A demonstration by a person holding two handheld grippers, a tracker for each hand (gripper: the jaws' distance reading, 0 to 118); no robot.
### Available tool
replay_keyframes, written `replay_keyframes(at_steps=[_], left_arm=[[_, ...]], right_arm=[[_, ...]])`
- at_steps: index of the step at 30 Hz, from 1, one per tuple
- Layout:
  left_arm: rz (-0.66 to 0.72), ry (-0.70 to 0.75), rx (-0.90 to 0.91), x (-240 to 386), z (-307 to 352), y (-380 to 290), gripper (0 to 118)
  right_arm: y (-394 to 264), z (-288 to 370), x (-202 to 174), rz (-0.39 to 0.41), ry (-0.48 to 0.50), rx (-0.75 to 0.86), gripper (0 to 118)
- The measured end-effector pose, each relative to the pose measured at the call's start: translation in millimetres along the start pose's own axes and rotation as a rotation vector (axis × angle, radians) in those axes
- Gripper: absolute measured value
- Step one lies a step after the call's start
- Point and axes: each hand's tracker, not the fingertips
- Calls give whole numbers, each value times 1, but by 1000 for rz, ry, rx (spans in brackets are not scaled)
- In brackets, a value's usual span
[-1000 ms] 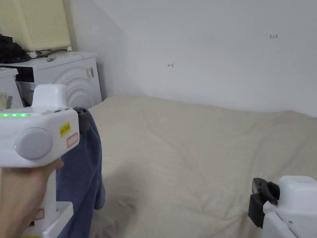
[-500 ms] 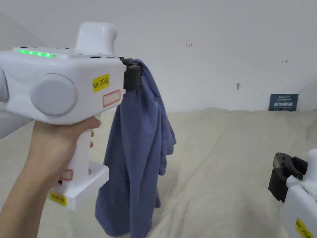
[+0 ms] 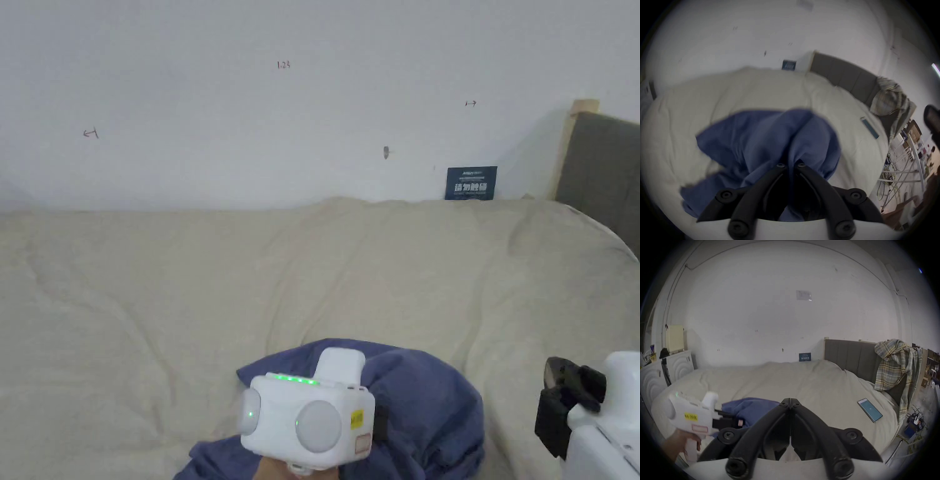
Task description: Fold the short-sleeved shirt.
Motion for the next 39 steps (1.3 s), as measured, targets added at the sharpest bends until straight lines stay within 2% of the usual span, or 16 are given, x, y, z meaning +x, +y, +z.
replay_keyframes(at_steps=[8,10,11,12,13,14,15,17,19,21,23,25,26,28,33,39], left_arm=[[40,-24,32,-15,3,-2,9],[47,-37,40,-19,10,-4,45],[51,-32,44,-19,16,-5,45],[53,-19,64,-21,24,-6,54],[50,-20,75,-23,30,-6,73],[48,-20,81,-25,41,-5,100],[48,-12,104,-28,54,-6,117],[48,-1,147,-31,88,-7,117],[7,132,247,-34,130,-20,114],[6,163,295,-48,165,-35,111],[94,220,280,-64,187,-54,94],[123,264,285,-81,200,-72,24],[140,292,288,-88,203,-81,4],[161,368,227,-103,203,-95,4],[222,349,164,-128,191,-116,0],[187,323,152,-131,162,-100,0]], right_arm=[[-17,-20,1,-15,27,-76,0],[-17,-20,-2,-17,35,-80,0],[-17,-20,-4,-16,39,-80,0],[-16,-19,-6,-14,48,-78,0],[-15,-18,-8,-14,50,-75,0],[-14,-17,-11,-14,54,-71,0],[-13,-16,-14,-13,64,-66,0],[-11,-13,-20,-9,81,-58,0],[-10,-10,-28,-4,97,-54,0],[-11,-8,-36,2,118,-54,0],[-14,-6,-44,8,139,-55,0],[-15,-5,-52,15,164,-61,0],[-17,-5,-57,22,178,-64,0],[-18,-4,-66,34,200,-66,0],[-20,-5,-81,61,241,-77,0],[-22,-14,-91,86,250,-95,0]])
